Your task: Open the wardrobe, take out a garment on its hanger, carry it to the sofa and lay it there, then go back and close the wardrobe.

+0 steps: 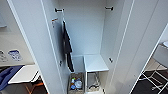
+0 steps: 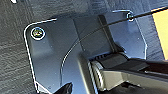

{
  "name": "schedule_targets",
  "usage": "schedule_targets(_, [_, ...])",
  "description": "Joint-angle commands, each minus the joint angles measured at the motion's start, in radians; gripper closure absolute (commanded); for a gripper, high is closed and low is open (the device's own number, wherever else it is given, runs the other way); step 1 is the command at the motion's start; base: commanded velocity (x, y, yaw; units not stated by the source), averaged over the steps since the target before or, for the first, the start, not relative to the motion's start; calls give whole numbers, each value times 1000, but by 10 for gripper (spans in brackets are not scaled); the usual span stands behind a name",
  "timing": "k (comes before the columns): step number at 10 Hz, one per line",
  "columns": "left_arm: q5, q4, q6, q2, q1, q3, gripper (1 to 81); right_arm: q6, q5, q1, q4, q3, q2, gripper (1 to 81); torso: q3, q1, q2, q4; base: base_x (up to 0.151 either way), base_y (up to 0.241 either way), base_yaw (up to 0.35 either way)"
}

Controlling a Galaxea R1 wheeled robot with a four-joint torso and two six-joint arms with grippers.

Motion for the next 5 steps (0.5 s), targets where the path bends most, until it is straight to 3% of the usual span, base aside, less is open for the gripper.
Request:
schedule_targets(1, [41, 3, 6, -1, -43, 0, 10, -1, -43, 34, 1, 2, 3, 10, 0, 0, 0, 0, 116, 0, 0])
schedule_targets(5, [41, 3, 6, 1, -43, 0, 10, -1, -42, 33, 1, 2, 2, 10, 0, 0, 0, 0, 115, 0, 0])
